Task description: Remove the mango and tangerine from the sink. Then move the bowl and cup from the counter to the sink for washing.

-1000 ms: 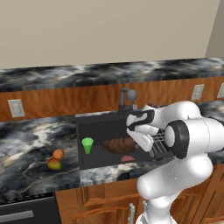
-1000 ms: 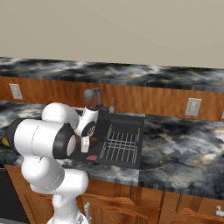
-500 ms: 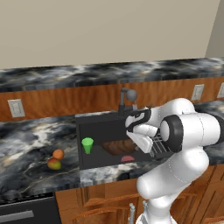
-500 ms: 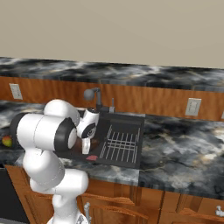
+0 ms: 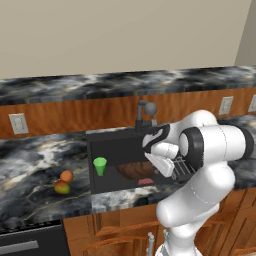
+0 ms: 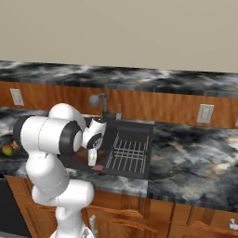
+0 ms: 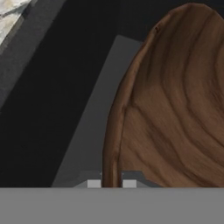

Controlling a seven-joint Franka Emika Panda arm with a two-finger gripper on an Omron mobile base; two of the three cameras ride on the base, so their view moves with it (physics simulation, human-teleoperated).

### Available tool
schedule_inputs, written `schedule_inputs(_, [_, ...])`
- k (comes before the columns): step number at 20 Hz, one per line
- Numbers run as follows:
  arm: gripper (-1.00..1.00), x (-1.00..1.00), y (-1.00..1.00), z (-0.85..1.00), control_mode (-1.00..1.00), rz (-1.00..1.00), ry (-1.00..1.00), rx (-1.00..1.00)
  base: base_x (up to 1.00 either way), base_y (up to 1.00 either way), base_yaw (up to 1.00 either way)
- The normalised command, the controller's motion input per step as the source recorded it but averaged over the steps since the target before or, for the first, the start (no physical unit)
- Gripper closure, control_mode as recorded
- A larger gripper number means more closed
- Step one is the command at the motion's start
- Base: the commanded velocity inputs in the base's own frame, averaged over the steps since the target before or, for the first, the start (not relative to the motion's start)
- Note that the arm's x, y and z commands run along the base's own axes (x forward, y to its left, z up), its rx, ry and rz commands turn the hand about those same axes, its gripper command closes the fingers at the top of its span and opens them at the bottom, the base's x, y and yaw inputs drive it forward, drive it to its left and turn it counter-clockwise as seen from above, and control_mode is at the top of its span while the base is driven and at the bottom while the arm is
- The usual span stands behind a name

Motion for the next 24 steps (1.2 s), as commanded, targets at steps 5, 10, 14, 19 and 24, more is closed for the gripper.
schedule_inputs(5, [1.00, 0.02, -0.05, -0.14, -1.00, 0.00, 0.00, -0.01, 0.00, 0.00, 0.00])
schedule_inputs(10, [1.00, 0.01, -0.06, -0.16, -1.00, 0.00, 0.00, -0.01, 0.00, 0.00, 0.00])
schedule_inputs(14, [1.00, 0.01, -0.05, -0.16, -1.00, 0.00, 0.00, 0.00, 0.00, 0.00, 0.00])
schedule_inputs(19, [1.00, 0.02, -0.02, -0.17, -1.00, 0.00, 0.00, 0.00, 0.00, 0.00, 0.00])
schedule_inputs(24, [1.00, 0.04, 0.00, -0.15, -1.00, 0.02, 0.00, -0.02, 0.00, 0.00, 0.00])
